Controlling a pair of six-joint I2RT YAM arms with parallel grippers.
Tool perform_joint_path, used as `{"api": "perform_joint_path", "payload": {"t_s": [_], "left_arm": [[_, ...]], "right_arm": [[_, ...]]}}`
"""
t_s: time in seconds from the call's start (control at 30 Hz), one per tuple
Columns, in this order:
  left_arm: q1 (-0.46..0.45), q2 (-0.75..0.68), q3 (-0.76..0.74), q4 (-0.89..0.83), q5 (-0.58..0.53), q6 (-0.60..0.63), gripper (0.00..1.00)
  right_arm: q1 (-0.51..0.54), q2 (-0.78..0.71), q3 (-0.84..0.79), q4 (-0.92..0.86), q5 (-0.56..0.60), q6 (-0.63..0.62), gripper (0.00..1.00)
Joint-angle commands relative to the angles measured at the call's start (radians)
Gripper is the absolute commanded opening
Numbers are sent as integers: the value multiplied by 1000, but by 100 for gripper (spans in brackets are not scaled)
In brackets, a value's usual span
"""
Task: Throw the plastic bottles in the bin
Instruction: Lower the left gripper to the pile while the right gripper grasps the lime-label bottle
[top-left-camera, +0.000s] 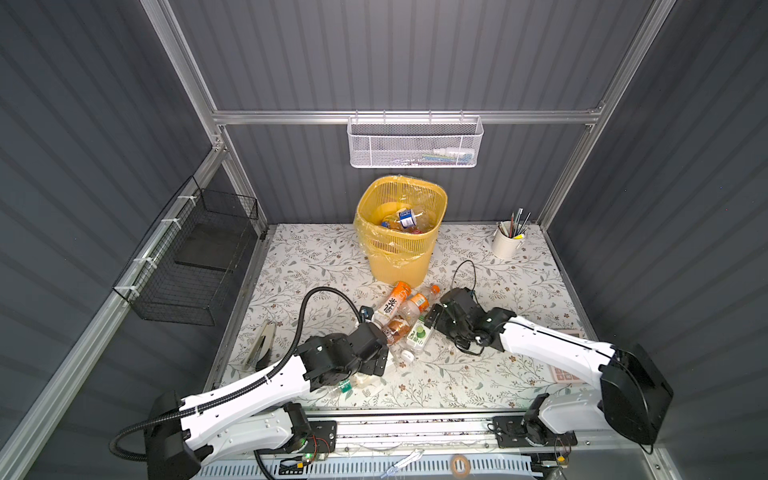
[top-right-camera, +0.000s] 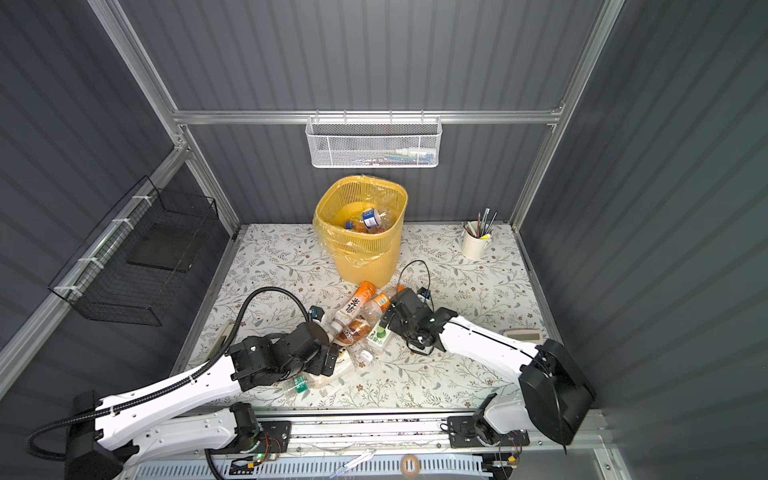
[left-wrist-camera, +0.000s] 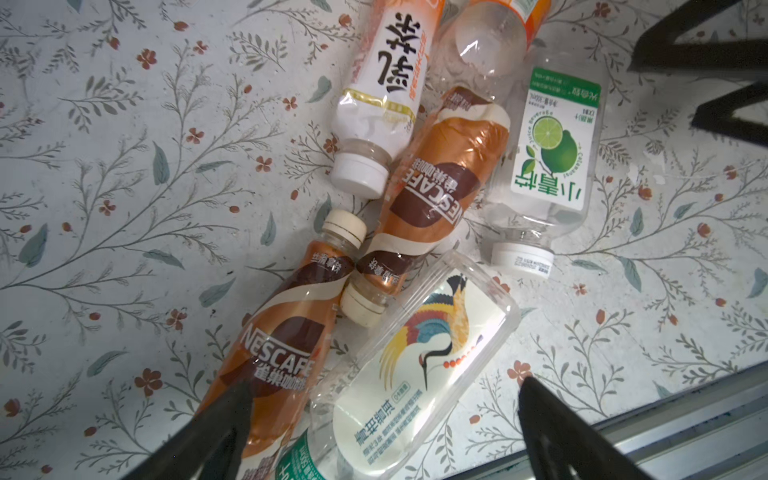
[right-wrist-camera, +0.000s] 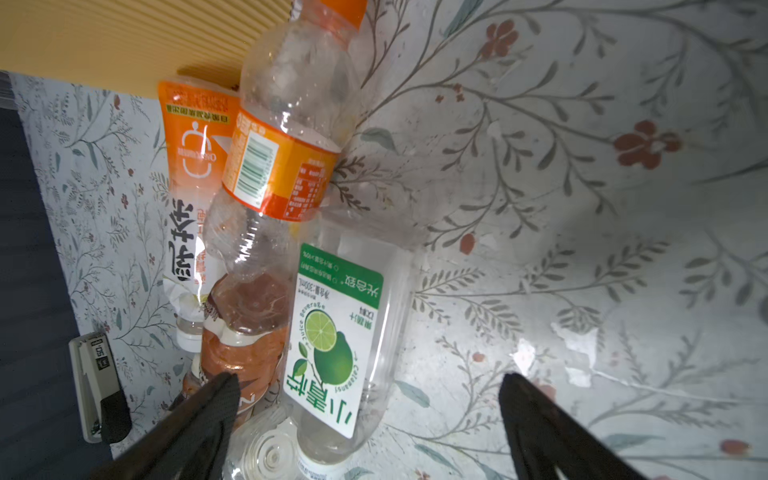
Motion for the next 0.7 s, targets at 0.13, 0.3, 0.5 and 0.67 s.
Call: {"api": "perform_joint_path", "payload": {"t_s": [0.13,0.3,0.5,0.67], "left_arm": [[-4,-26,1,-45,-91,-19,100],[-4,-44,0,-35,-111,-7,100],[-4,-41,-1,-29,-112,-9,100],[-4,-31,-1,-27,-105,-13,100]], "right_arm": [[80,125,95,-96,84,112,99],[99,195,146,-117,90,112,97],[97,250,151,-115,89,94,94],[76,270,140,-125,91,56,85]]}}
